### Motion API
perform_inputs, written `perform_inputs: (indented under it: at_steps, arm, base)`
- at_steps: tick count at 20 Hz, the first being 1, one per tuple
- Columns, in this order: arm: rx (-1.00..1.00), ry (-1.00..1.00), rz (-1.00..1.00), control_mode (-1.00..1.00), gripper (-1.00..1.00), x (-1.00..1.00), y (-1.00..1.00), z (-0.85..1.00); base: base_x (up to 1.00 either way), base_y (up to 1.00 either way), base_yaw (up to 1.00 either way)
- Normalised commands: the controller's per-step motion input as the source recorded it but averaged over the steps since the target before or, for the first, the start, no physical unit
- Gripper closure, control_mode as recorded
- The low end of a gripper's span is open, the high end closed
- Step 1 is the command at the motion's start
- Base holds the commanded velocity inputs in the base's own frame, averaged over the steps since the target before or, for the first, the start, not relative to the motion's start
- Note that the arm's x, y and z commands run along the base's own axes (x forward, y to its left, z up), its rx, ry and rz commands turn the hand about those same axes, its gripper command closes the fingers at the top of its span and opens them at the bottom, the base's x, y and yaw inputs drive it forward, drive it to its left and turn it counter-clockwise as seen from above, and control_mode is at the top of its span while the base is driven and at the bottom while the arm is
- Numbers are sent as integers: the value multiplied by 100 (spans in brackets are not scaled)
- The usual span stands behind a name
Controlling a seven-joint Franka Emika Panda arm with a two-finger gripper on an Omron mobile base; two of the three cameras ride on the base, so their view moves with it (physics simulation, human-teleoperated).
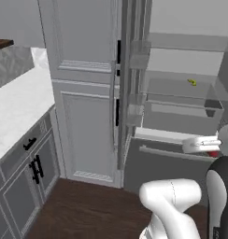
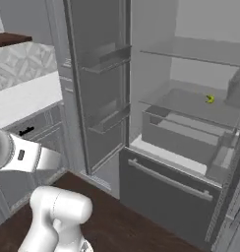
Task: Take the strawberry from the fridge and place it on top of the pancake, located on the dining counter.
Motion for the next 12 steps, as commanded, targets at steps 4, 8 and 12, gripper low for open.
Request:
perform_inputs:
  at_steps: [4,8,12]
  arm:
    - [0,0,0,100,100,0,0,0]
    - [0,0,0,100,100,0,0,0]
    - [0,0,0,100,100,0,0,0]
  base:
    - [0,0,100]
    - [0,0,100]
    - [0,0,100]
